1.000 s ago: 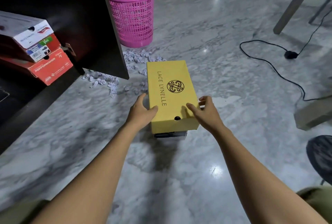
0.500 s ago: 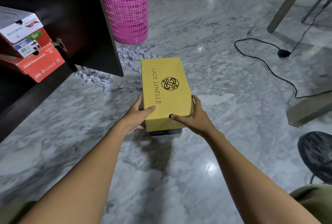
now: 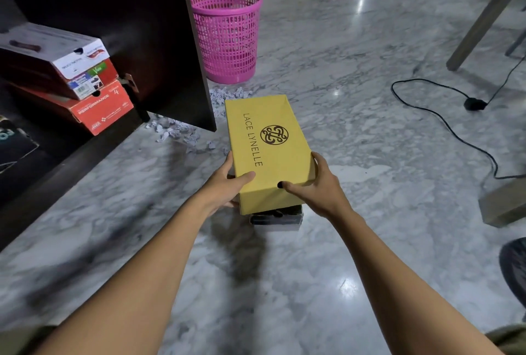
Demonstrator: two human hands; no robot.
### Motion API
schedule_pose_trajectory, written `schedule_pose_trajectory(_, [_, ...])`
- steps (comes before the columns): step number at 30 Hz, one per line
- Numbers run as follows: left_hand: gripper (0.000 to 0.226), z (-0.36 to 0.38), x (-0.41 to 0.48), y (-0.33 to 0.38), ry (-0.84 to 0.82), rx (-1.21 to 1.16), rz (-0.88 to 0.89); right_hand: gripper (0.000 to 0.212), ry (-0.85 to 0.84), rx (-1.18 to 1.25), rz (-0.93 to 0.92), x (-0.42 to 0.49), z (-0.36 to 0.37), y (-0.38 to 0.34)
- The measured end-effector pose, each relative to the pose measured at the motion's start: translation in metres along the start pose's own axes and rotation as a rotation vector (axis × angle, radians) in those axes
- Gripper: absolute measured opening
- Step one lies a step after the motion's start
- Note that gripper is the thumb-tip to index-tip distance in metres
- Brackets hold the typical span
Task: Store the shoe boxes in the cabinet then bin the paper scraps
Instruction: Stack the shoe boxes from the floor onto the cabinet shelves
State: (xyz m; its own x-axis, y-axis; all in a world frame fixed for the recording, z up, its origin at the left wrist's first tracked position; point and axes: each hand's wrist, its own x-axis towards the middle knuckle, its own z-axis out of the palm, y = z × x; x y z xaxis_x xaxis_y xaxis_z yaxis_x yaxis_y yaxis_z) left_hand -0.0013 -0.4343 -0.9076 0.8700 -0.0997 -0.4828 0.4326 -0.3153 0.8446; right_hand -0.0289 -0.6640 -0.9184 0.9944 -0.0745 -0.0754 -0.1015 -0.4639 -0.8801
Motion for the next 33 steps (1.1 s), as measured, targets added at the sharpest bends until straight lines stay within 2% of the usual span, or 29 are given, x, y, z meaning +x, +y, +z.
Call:
schedule_pose_trajectory(6, [0.081,-0.035,-0.032,0.02,0.151,0.016,0.053,0.095,-0.051,-0.022,-0.117,0.016,0.011,-0.043])
schedule_pose_trajectory(11, [0.084,-0.073,-0.066,0.04,0.27,0.045,0.118,0.109,-0.086,0.032,-0.211,0.022,0.03,-0.087])
schedule_pose_trajectory(17, [0.069,-0.115,-0.109,0.066,0.44,0.099,0.236,0.092,-0.123,0.117,-0.357,0.026,0.052,-0.144])
schedule_pose_trajectory(20, [0.078,-0.136,-0.124,0.08,0.527,0.096,0.284,0.074,-0.104,0.174,-0.4,0.029,0.056,-0.171])
schedule_pose_trajectory(22, [0.081,-0.15,-0.131,0.091,0.567,0.094,0.315,0.069,-0.094,0.21,-0.439,0.033,0.059,-0.189])
schedule_pose_trajectory(25, [0.073,-0.17,-0.14,0.113,0.628,0.084,0.388,0.087,-0.102,0.238,-0.488,0.048,0.059,-0.224])
schedule_pose_trajectory(31, [0.061,-0.217,-0.146,0.167,0.736,0.052,0.486,0.103,-0.087,0.147,-0.646,0.088,0.05,-0.315])
schedule_pose_trajectory(33, [0.07,-0.238,-0.145,0.183,0.742,0.039,0.53,0.103,-0.097,0.124,-0.664,0.099,0.048,-0.346])
